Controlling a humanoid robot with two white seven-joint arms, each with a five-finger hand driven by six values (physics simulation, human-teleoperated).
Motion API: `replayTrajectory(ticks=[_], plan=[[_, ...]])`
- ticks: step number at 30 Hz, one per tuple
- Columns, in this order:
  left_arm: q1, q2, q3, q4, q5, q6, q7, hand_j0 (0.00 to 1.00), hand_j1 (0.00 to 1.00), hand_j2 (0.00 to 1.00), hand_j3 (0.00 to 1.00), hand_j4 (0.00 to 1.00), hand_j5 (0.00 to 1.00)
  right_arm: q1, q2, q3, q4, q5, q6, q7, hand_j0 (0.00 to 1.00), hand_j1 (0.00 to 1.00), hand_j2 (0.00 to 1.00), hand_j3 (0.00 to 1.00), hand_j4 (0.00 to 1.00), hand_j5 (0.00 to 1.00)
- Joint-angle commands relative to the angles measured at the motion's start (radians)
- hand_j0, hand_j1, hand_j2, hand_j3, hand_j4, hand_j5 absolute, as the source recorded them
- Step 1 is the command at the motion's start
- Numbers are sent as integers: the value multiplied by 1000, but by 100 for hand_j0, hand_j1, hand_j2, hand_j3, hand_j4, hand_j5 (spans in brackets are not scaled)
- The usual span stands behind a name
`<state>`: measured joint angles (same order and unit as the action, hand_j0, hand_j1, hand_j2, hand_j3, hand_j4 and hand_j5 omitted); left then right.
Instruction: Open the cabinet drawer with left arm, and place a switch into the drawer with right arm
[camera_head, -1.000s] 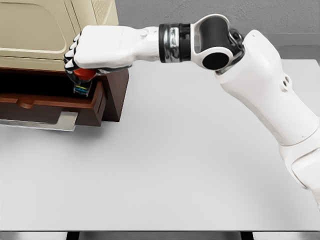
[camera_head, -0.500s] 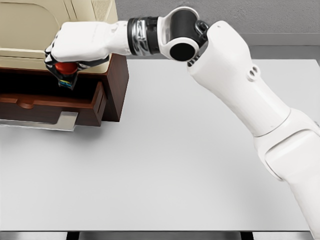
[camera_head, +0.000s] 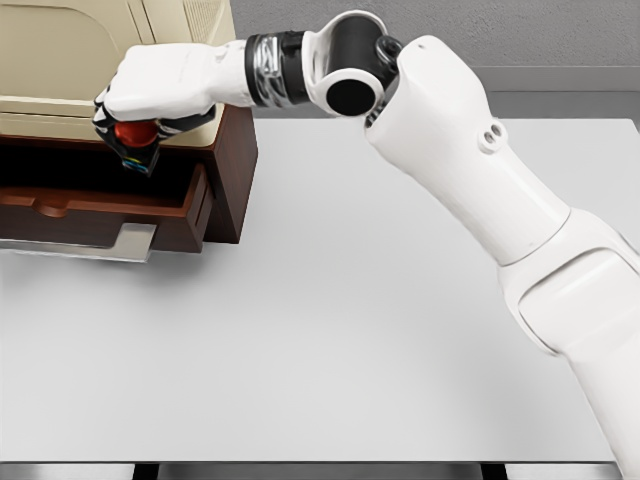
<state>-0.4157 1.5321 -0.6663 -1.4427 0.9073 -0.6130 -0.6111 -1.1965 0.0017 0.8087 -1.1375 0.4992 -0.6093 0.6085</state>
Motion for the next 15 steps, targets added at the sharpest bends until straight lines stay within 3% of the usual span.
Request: replayTrajectory(ticks=[1, 8, 10, 11, 12, 15], plan=[[0, 2, 2, 1, 8, 2, 0, 92, 92, 92, 92, 92, 92, 0, -2, 18, 12, 32, -2, 2, 45, 45, 45, 45, 45, 45], [0, 0, 2, -1, 8, 2, 0, 92, 92, 92, 92, 92, 92, -8, -2, 21, 12, 32, -2, 2, 46, 46, 46, 46, 46, 46], [0, 0, 2, 1, 8, 2, 0, 92, 92, 92, 92, 92, 92, -8, -2, 21, 12, 45, -2, 2, 56, 56, 56, 56, 56, 56], [0, 0, 2, -1, 8, 2, 0, 92, 92, 92, 92, 92, 92, -8, -2, 21, 12, 82, -2, 2, 72, 72, 72, 72, 72, 72], [0, 0, 2, 1, 8, 2, 0, 92, 92, 92, 92, 92, 92, -8, -2, 23, 9, 117, -2, 2, 100, 100, 100, 100, 100, 100], [0, 0, 2, 1, 8, 2, 0, 92, 92, 92, 92, 92, 92, -8, -2, 46, 5, 124, -2, 2, 100, 100, 100, 100, 100, 100]])
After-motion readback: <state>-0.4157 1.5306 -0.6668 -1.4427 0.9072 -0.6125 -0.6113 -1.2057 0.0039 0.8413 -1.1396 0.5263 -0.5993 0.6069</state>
